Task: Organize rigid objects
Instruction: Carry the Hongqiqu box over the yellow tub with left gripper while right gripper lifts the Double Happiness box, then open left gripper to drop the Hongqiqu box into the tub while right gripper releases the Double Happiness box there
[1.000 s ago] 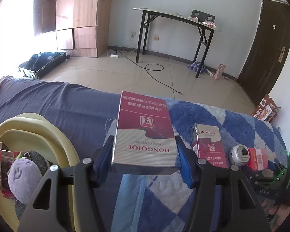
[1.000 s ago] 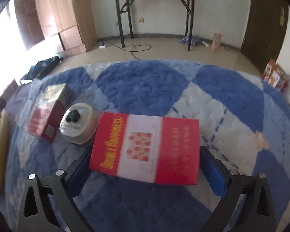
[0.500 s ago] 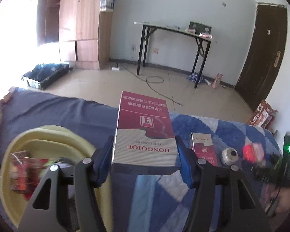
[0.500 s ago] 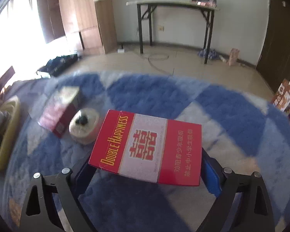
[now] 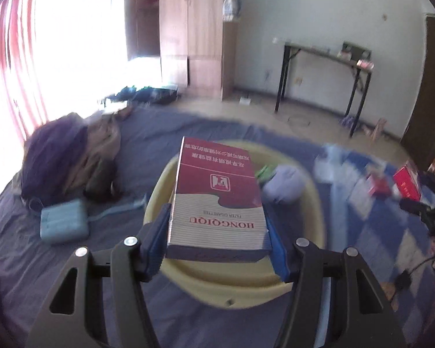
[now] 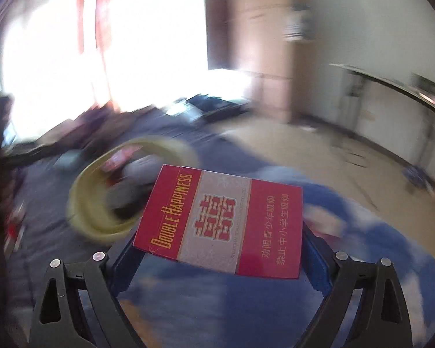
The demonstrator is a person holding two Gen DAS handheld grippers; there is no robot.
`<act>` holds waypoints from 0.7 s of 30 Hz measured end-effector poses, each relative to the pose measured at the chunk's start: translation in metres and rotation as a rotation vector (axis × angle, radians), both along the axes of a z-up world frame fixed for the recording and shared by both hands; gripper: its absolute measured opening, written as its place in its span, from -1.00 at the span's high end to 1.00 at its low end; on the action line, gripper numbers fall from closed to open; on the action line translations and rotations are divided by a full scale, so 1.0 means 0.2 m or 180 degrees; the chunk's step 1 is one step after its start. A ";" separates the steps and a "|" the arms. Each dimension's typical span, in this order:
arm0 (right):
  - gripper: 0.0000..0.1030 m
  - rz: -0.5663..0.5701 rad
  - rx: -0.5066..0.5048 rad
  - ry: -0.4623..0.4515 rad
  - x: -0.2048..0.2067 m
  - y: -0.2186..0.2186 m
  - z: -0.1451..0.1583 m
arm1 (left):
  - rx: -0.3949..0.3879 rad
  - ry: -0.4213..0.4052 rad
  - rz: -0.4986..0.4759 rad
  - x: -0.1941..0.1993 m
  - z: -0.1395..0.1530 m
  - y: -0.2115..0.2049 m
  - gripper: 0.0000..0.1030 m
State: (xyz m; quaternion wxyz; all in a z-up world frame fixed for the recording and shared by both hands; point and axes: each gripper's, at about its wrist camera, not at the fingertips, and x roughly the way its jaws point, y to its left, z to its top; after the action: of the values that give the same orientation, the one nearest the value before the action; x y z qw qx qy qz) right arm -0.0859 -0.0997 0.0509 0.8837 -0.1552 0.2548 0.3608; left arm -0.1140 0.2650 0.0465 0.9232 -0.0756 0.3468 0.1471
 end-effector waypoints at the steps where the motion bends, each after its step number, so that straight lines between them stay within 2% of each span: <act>1: -0.83 0.0123 -0.0110 0.0033 0.00 0.09 -0.02 | -0.0058 0.0068 0.0001 0.02 -0.05 0.01 -0.18; 3: -0.83 0.0438 -0.0408 0.0092 -0.01 0.31 -0.07 | -0.0152 0.0229 -0.0040 0.09 -0.15 0.03 -0.18; 5: -0.83 0.0655 -0.0602 0.0125 -0.01 0.45 -0.10 | -0.0133 0.0362 -0.0014 0.12 -0.23 0.04 -0.18; 8: -0.83 0.0720 -0.0868 0.0163 0.06 0.62 -0.16 | -0.0284 0.0445 0.0035 0.15 -0.32 0.10 -0.18; 12: -0.83 0.0761 -0.0995 0.0316 0.19 0.76 -0.23 | -0.0387 0.0534 0.0097 0.15 -0.37 0.16 -0.18; 21: -0.80 0.0869 -0.1028 0.0412 0.36 1.04 -0.40 | -0.0602 0.0438 0.0095 0.19 -0.41 0.21 -0.18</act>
State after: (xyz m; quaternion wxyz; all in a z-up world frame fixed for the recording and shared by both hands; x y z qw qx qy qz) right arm -0.0148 0.1074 -0.0297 0.7721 -0.3042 0.3421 0.4408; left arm -0.0751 0.3062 -0.0358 0.8837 -0.1573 0.4205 0.1323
